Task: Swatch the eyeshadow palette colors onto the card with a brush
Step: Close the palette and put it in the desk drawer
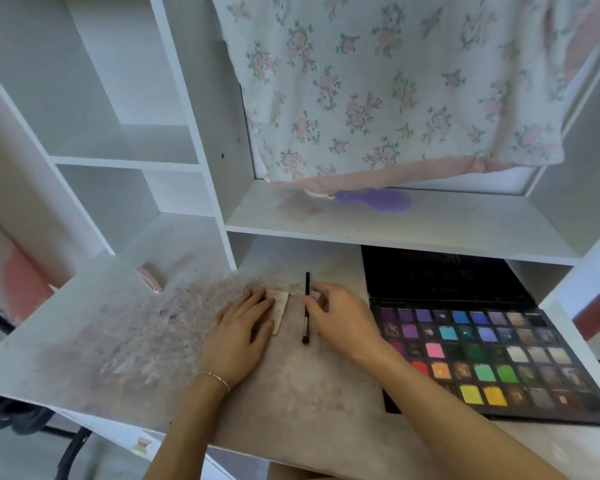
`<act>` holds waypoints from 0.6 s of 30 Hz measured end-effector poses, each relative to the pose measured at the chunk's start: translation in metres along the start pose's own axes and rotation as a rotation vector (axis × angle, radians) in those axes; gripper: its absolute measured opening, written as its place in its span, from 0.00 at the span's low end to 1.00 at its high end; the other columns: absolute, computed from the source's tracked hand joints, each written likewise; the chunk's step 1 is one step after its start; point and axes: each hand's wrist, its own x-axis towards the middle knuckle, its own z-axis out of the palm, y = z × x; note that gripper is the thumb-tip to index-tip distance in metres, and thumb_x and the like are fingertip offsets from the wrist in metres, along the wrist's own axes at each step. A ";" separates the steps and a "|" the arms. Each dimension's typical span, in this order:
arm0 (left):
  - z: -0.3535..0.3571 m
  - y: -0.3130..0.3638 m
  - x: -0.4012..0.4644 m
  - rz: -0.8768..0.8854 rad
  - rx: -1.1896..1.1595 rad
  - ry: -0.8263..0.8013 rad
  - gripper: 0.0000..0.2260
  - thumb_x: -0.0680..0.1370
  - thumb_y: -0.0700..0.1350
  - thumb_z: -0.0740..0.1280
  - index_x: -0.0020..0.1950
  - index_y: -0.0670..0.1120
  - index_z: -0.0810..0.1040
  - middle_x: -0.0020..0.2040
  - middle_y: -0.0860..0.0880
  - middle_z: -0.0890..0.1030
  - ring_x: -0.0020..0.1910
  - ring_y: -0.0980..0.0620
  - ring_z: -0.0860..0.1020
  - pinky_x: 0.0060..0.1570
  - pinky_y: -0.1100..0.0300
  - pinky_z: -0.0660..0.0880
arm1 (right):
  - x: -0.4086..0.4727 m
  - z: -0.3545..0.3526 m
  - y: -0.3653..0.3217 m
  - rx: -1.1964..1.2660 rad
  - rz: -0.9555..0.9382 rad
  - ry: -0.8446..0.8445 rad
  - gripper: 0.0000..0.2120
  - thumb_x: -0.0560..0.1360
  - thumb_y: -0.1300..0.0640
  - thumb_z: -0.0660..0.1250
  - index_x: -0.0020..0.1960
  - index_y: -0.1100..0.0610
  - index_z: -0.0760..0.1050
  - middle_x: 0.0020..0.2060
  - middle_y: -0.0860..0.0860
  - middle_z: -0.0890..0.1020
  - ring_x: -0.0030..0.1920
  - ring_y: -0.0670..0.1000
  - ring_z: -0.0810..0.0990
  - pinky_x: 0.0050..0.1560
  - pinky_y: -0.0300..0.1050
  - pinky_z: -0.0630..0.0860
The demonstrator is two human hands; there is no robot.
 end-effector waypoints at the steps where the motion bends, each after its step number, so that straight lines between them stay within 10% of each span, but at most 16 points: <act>1: 0.000 0.000 0.000 0.003 0.004 0.001 0.18 0.79 0.50 0.57 0.70 0.53 0.64 0.73 0.56 0.60 0.73 0.58 0.53 0.69 0.60 0.50 | -0.003 -0.005 0.007 -0.034 -0.041 0.010 0.18 0.77 0.49 0.58 0.64 0.53 0.71 0.55 0.52 0.78 0.57 0.54 0.74 0.55 0.47 0.70; 7: 0.003 -0.001 0.000 -0.003 0.013 -0.001 0.19 0.79 0.52 0.56 0.70 0.54 0.63 0.73 0.56 0.58 0.73 0.59 0.51 0.69 0.59 0.49 | -0.020 -0.044 0.069 -0.416 0.045 -0.053 0.24 0.78 0.43 0.51 0.72 0.46 0.57 0.72 0.48 0.61 0.71 0.52 0.55 0.70 0.56 0.50; 18: 0.001 0.002 0.000 -0.015 0.007 -0.004 0.19 0.79 0.51 0.57 0.70 0.53 0.65 0.73 0.55 0.60 0.73 0.58 0.53 0.71 0.54 0.53 | -0.049 -0.053 0.070 -0.546 -0.110 -0.193 0.26 0.76 0.38 0.49 0.72 0.46 0.58 0.70 0.48 0.61 0.67 0.52 0.56 0.64 0.50 0.56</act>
